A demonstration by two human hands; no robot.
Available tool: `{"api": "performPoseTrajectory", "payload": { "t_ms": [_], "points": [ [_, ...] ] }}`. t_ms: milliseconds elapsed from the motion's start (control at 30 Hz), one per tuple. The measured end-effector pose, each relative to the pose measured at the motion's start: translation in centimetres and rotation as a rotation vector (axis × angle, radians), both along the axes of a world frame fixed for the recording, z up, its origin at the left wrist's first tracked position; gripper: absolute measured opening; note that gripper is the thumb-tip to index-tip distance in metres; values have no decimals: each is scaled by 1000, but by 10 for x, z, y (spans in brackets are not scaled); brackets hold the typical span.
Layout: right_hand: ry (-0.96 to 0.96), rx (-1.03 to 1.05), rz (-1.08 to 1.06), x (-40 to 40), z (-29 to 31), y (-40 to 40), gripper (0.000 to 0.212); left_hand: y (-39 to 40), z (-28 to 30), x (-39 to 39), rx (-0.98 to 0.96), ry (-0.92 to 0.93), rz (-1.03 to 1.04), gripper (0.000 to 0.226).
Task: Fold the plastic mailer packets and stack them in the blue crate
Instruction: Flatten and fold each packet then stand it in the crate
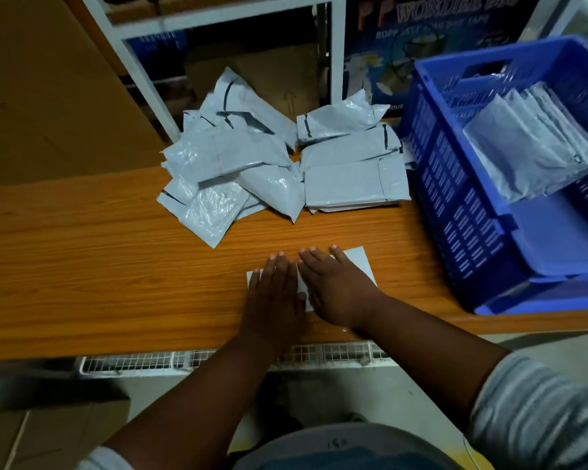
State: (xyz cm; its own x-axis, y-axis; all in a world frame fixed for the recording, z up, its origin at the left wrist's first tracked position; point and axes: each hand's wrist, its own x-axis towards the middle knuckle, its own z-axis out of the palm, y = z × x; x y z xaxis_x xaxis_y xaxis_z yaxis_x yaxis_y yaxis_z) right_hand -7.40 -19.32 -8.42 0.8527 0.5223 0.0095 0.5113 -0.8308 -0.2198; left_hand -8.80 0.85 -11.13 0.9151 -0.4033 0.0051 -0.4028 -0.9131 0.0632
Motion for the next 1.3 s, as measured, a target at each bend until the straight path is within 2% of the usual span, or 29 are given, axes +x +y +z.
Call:
{"api": "performPoseTrajectory", "payload": {
  "t_ms": [200, 400, 500, 567, 600, 700, 767, 967, 1100, 1233, 1300],
  "points": [
    [-125, -21, -20, -9, -25, -7, 69, 2, -5, 2, 89, 0, 13, 71],
    [-59, -9, 4, -3, -21, -9, 70, -3, 8, 2, 130, 66, 47, 75],
    [54, 281, -49, -1, -10, -18, 59, -23, 19, 4, 94, 75, 100, 72],
    [52, 398, -99, -3, -5, -28, 56, -41, 21, 0, 65, 88, 38, 75],
    [26, 362, -112, -2, -7, -33, 56, -47, 17, -4, 85, 76, 0, 76],
    [-32, 36, -75, -7, -11, -43, 66, -48, 3, -12, 101, 11, -7, 73],
    [-38, -64, -122, -13, -17, -49, 69, -46, -1, -12, 83, -14, -19, 70],
    [8, -89, -145, -12, -19, -51, 75, -45, -1, -9, 108, -22, -40, 70],
    [-7, -34, -268, -24, -2, -54, 76, -46, 5, -9, 118, 18, -33, 74],
    [-14, -139, -182, -45, -14, -54, 74, -44, 12, -12, 26, -54, -27, 81],
    [53, -174, -183, -44, -17, -57, 76, -39, 13, -18, 14, -97, -87, 82]
  ]
}}
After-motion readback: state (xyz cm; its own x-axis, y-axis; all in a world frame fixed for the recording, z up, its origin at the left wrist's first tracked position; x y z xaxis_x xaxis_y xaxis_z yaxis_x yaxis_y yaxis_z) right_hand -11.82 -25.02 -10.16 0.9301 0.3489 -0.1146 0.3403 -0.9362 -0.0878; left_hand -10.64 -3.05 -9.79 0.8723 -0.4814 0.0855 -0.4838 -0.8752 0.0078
